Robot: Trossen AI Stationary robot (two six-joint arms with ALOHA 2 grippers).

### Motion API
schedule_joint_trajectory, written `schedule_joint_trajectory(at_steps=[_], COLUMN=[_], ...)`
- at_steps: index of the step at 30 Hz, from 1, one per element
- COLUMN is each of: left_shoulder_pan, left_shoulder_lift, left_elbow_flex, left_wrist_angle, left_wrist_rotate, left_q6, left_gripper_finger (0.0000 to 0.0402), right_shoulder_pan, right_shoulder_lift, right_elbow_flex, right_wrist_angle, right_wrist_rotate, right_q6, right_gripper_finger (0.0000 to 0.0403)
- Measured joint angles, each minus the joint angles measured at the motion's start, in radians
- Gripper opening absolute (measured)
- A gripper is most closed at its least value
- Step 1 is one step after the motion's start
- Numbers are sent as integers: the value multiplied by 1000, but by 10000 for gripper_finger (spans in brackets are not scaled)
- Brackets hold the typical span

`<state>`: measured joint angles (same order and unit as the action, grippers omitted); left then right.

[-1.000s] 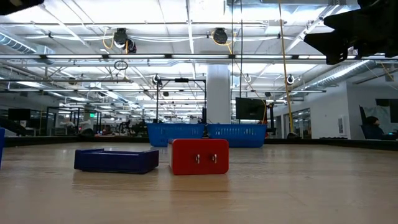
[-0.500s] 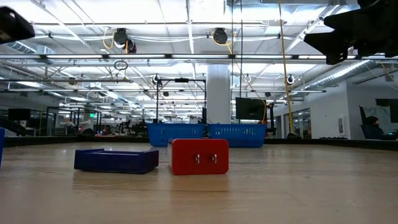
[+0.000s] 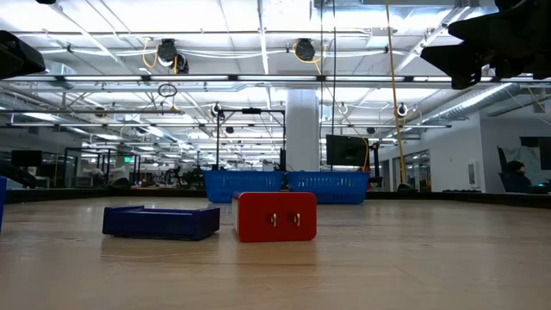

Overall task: Pick & Place Office items
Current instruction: Put the blue timer into the left blue bin

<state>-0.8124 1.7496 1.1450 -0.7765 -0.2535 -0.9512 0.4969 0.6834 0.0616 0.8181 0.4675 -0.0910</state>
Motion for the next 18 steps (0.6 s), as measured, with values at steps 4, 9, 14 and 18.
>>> schedule_joint_trajectory(at_steps=[4, 9, 14, 18], left_shoulder_pan=[0, 0, 0, 0], left_shoulder_lift=[0, 0, 0, 0], left_elbow_flex=[-17, -68, -92, -123], left_wrist_angle=[35, 103, 108, 113], left_wrist_rotate=[-4, 0, 0, 1], left_q6=[0, -21, -49, -59], left_gripper_finger=[230, 230, 230, 230], right_shoulder_pan=[0, 0, 0, 0], right_shoulder_lift=[0, 0, 0, 0], right_elbow_flex=[0, 0, 0, 0], right_wrist_angle=[0, 0, 0, 0], right_wrist_rotate=[0, 0, 0, 0], right_q6=[0, 0, 0, 0], right_gripper_finger=[281, 281, 281, 281])
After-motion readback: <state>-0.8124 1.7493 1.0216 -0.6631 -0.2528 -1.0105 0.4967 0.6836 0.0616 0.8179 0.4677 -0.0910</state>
